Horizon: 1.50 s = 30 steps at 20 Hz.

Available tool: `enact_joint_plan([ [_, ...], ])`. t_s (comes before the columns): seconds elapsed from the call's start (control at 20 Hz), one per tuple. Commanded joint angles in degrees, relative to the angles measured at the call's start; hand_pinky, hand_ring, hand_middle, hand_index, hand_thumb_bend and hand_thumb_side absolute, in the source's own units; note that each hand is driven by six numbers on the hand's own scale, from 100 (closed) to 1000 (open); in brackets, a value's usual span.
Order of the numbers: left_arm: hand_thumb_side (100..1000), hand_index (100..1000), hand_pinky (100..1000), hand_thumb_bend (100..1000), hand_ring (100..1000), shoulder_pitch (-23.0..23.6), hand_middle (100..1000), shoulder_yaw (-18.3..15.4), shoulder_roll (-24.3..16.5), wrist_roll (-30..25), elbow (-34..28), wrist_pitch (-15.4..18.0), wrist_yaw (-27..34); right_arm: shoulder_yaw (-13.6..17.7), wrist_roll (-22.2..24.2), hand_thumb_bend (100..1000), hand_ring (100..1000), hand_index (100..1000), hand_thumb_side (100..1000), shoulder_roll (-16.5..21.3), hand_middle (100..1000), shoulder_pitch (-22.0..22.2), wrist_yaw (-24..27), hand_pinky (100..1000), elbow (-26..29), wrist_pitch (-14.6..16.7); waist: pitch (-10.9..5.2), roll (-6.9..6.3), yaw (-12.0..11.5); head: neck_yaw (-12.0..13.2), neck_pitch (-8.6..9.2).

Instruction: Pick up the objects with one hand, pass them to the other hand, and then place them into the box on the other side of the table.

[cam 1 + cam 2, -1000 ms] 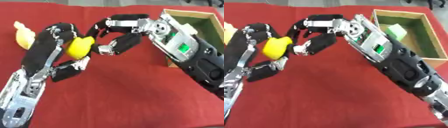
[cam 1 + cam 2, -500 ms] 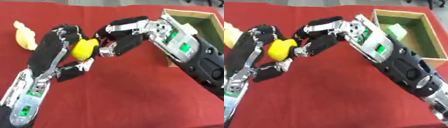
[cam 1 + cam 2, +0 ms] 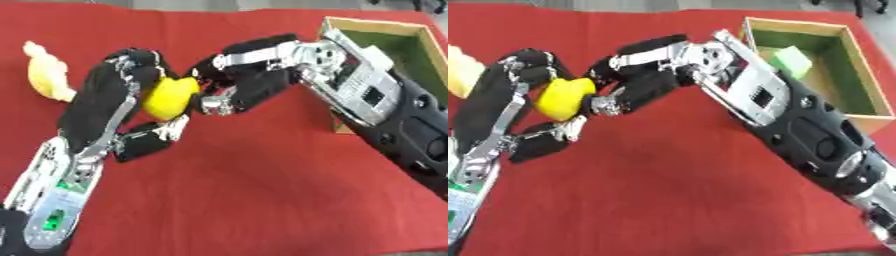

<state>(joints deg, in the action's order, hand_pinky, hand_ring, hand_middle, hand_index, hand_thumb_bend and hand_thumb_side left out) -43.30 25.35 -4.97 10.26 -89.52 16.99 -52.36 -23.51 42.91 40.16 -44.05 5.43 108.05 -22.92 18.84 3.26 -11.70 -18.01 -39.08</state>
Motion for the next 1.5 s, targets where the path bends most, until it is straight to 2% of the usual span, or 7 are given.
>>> enact_joint_plan([
  [0.05,222,526,679,100,548,-0.6,452,0.4,0.2,-0.2,0.7,-0.3,-1.0,1.2,1.2,210,1000,937,571,1.0,759,-0.7,2.5,946,3.6,0.4,-0.92,-0.11,0.3,0.3,0.32],
  [0.4,209,528,681,100,552,-0.7,455,0.7,0.1,0.0,1.7,0.2,-2.0,2.4,2.1,165,1000,949,622,1.8,771,-0.6,5.3,959,5.0,1.9,-0.99,-0.12,0.6,0.3,0.06],
  [0.85,203,527,680,100,552,-0.9,456,1.7,0.2,0.1,1.5,1.5,-2.6,2.2,0.8,145,1000,953,634,1.5,771,-0.7,6.6,958,5.1,0.0,-0.9,0.07,0.3,-0.3,0.13],
  [1.5,205,526,678,100,550,-1.3,455,3.0,0.6,0.0,0.7,2.3,-1.9,1.8,0.6,143,1000,952,644,1.1,772,-0.7,5.9,956,4.5,0.0,-0.69,0.23,0.1,-1.3,0.23],
])
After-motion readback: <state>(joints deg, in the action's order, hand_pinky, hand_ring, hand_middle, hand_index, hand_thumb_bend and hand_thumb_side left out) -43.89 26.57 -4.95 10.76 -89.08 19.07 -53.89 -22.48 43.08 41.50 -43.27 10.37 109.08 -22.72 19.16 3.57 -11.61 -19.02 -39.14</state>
